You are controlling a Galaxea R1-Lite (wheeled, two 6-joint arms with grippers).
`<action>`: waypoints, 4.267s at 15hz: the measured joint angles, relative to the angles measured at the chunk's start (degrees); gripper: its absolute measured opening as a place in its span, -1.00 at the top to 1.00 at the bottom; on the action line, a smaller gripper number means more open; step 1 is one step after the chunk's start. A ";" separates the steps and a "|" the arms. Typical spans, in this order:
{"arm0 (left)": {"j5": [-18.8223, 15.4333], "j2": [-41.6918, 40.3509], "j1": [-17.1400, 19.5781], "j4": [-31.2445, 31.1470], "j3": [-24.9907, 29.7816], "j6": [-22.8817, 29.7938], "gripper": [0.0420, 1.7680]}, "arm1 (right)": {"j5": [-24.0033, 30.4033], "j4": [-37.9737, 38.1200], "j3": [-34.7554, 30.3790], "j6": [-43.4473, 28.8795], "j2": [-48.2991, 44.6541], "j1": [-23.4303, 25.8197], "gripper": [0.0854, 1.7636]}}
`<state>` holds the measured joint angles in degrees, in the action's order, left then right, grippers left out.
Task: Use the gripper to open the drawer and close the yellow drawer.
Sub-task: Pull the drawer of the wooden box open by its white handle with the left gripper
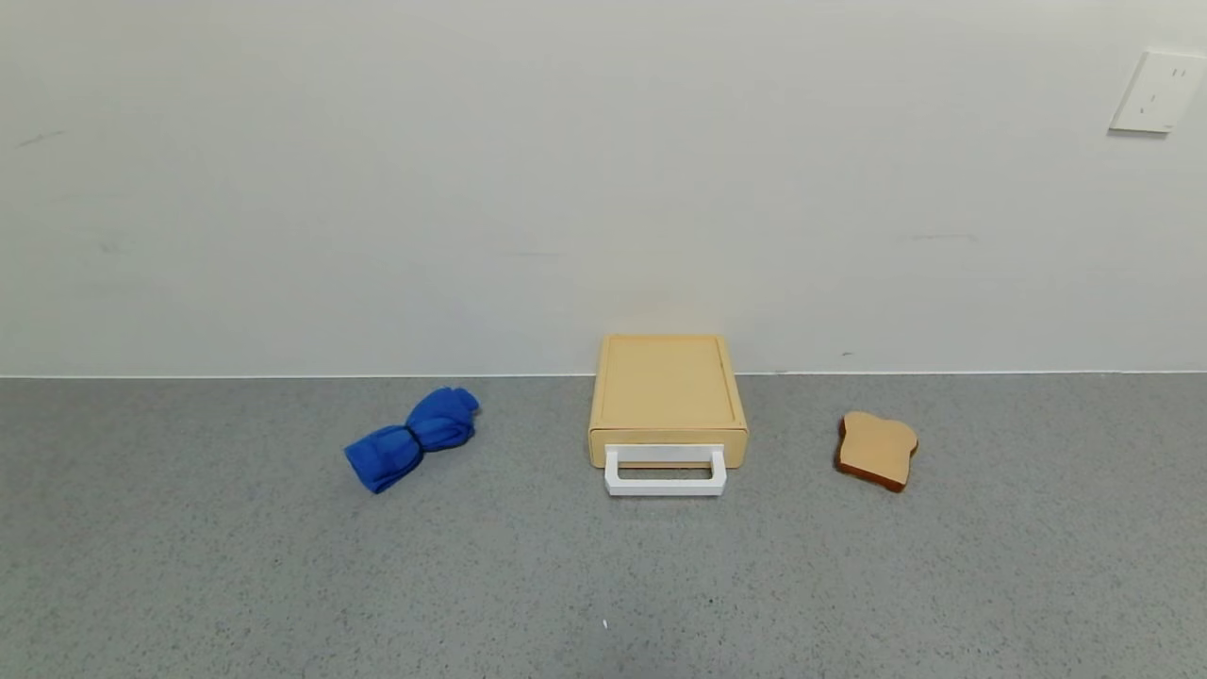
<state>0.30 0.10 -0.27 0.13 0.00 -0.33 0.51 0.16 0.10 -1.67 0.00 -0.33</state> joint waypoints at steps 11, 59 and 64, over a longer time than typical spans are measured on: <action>-0.61 -0.05 0.00 -6.28 -5.38 -0.07 -0.94 | 0.00 0.02 0.00 0.00 0.00 0.00 -0.94; 11.37 129.34 -37.30 -48.09 -113.04 29.77 -0.94 | -0.02 0.00 0.00 0.02 0.00 0.00 -0.94; 13.60 133.00 -36.96 -41.45 -113.42 33.65 -0.94 | 0.01 0.02 0.00 0.00 0.00 0.00 -0.94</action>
<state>13.91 133.10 -37.23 -41.31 -113.42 33.32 0.52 0.18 0.10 -1.67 0.00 -0.33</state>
